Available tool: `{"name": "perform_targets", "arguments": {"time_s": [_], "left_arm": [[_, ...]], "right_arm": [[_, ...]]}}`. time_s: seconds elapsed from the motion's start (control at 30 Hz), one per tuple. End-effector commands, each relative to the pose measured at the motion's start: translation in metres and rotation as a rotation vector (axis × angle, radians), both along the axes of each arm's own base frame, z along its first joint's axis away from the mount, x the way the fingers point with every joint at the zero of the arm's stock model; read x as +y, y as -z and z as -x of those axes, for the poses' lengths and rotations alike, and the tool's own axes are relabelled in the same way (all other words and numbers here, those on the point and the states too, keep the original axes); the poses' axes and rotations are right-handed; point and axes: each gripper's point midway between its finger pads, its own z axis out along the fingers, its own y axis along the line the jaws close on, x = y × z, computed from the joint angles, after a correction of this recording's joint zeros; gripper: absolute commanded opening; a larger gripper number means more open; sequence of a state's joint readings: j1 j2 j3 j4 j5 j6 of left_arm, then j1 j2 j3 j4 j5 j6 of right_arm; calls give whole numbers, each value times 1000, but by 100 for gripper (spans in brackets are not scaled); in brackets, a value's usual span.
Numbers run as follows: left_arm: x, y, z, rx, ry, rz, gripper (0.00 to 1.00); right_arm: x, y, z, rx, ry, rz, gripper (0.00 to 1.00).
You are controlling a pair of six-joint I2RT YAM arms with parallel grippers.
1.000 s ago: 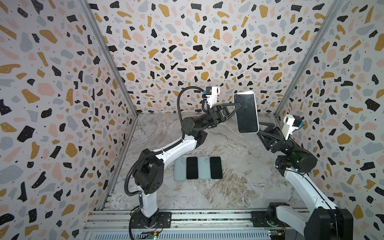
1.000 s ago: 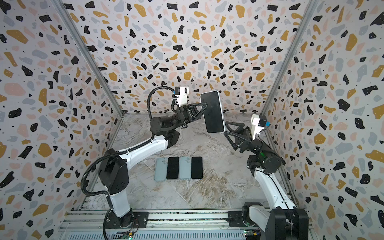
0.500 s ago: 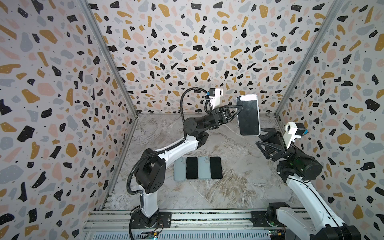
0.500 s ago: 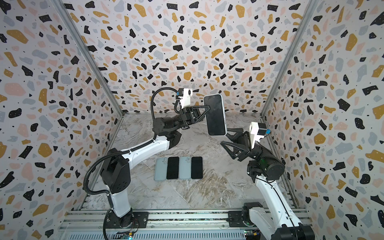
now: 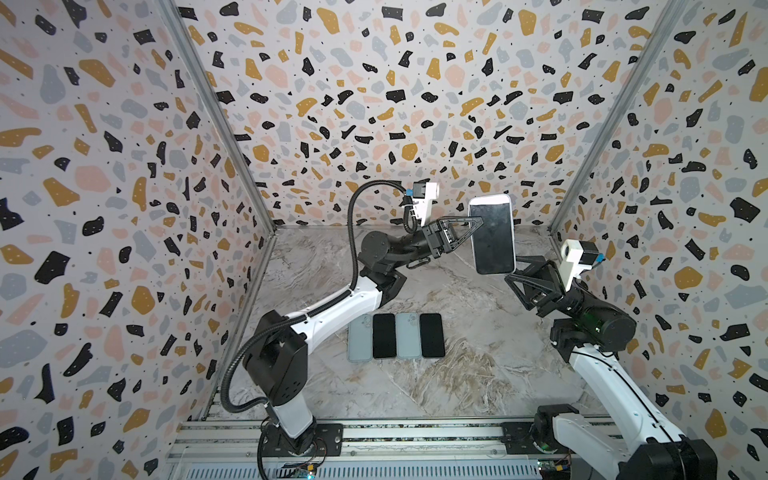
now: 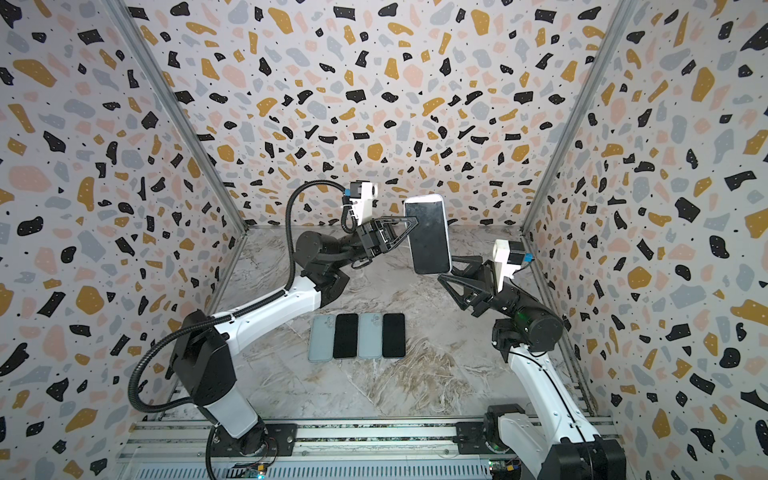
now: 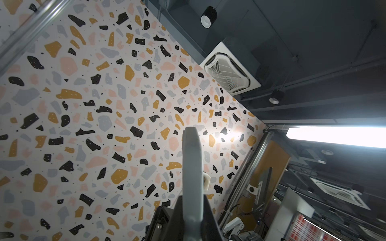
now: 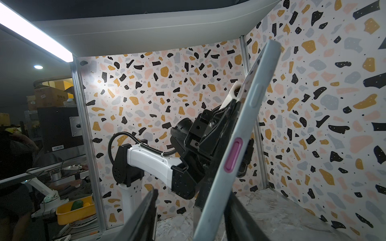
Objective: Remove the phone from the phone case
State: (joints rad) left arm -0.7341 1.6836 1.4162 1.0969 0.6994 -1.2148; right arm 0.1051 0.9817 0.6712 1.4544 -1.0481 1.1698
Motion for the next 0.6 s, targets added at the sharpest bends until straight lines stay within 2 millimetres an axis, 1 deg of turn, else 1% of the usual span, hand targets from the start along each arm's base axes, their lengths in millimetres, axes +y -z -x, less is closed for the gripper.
{"name": "perform_targets", "arguments": {"time_s": [0.0,0.23,0.3,0.57], "left_arm": [[12,-18,1,-64,-68,42,0],[18,-23,6,-60,-11,101,0],[19,-23,5,-57,-17,97,0],[25,-26,6,-59,-35,98,0]], "right_arm": [[-1,-21,18,-106,-12,-21,51],[-2,-19,17,-104,-26,-32,45],[-2,-19,18,-107,-30,-32,43],[-2,-15,15,-102,-31,-35,39]]}}
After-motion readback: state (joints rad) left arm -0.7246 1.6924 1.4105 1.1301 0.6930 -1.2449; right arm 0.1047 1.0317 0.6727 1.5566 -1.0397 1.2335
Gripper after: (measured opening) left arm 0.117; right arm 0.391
